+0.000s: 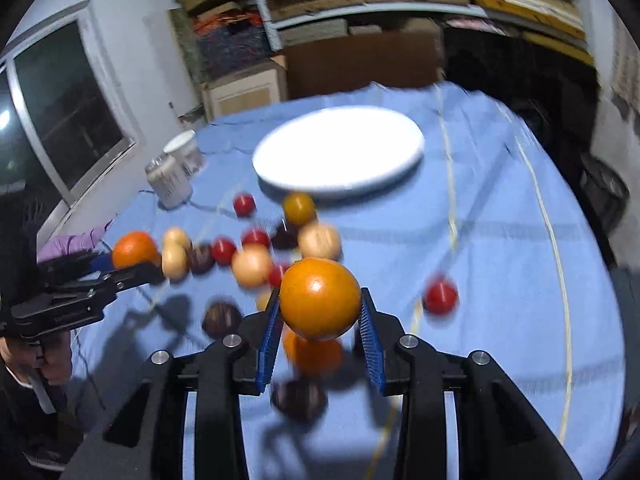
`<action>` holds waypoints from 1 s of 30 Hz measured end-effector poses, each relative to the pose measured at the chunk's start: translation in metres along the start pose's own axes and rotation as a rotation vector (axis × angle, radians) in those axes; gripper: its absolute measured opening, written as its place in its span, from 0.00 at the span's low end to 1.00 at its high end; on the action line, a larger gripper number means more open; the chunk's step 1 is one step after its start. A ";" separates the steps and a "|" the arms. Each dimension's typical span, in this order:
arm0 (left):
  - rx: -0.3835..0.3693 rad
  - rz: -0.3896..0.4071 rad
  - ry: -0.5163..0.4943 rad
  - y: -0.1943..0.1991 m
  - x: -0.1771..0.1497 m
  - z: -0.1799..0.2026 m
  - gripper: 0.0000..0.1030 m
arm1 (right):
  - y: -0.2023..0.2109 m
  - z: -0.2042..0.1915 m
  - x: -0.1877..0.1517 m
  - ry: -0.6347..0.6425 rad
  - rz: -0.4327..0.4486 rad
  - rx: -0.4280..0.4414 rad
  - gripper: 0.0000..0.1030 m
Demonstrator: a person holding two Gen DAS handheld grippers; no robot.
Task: Organize fruits
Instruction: 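Carry both oranges onto the white plate and open both grippers, then withdraw both open grippers from the plate back over the fruits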
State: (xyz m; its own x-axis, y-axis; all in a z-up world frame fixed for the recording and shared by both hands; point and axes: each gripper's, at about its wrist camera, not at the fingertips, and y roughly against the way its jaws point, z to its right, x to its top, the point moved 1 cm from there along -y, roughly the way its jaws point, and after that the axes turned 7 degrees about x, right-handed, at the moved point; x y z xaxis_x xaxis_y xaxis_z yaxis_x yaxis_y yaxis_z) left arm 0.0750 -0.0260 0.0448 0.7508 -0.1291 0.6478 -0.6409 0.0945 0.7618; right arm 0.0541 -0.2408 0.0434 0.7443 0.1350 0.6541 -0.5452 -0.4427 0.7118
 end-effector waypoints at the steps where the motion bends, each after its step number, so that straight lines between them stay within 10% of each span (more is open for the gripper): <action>1: 0.011 0.002 -0.007 -0.008 0.015 0.002 0.43 | -0.012 0.000 0.016 0.015 -0.008 -0.006 0.36; 7: 0.021 -0.103 0.001 -0.100 0.104 0.010 0.43 | -0.099 0.024 0.082 0.055 -0.091 -0.098 0.36; 14: 0.009 -0.232 0.067 -0.184 0.129 0.009 0.48 | -0.158 0.055 0.095 0.030 -0.144 -0.120 0.47; 18: -0.015 -0.138 0.114 -0.164 0.134 0.001 0.79 | -0.131 0.054 0.092 0.047 -0.076 -0.145 0.62; 30: 0.027 -0.004 0.021 -0.034 0.047 -0.028 0.90 | -0.005 0.027 0.001 0.038 0.042 -0.084 0.84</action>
State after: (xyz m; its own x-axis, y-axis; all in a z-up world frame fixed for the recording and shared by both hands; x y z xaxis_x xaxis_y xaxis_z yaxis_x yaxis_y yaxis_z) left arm 0.1360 -0.0080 0.0497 0.7561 -0.1085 0.6454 -0.6422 0.0672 0.7636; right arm 0.0680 -0.2621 0.0340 0.7060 0.1519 0.6918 -0.6071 -0.3733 0.7015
